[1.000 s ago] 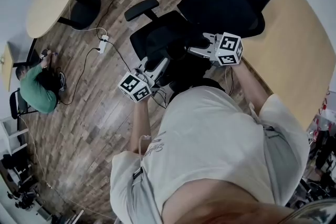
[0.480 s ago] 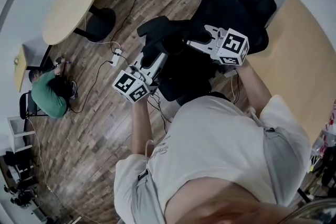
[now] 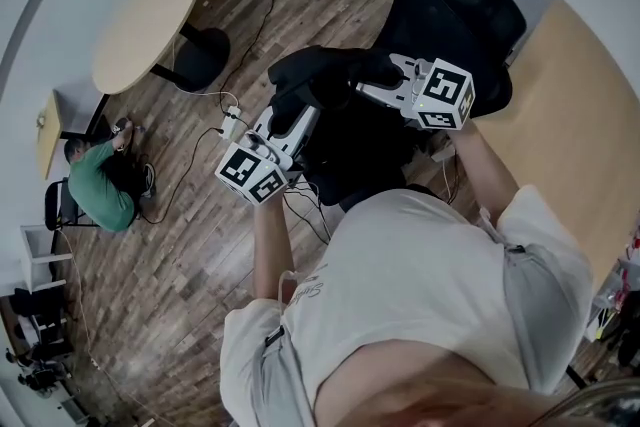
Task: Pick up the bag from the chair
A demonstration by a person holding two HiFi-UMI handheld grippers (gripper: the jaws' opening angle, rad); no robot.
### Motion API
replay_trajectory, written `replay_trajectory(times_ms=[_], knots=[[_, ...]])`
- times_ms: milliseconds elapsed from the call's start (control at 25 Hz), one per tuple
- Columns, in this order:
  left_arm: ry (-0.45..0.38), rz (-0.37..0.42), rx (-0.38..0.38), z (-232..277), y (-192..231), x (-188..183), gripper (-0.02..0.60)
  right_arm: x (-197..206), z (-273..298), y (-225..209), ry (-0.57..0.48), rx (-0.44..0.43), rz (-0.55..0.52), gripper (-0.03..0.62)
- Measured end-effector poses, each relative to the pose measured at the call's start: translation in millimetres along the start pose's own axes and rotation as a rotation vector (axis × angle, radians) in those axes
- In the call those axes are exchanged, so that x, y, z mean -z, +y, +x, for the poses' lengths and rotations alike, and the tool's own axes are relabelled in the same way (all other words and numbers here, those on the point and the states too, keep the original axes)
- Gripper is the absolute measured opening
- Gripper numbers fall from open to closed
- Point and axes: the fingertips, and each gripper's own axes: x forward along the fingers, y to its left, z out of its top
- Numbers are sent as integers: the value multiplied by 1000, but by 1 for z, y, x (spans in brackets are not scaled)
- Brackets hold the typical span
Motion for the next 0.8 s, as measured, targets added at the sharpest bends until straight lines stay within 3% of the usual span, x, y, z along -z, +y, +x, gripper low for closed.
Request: replay_trajectory(times_ms=[800], knots=[[-7,-60,-81,-12,6,16,45,16,15,1,30,-82,7,17]])
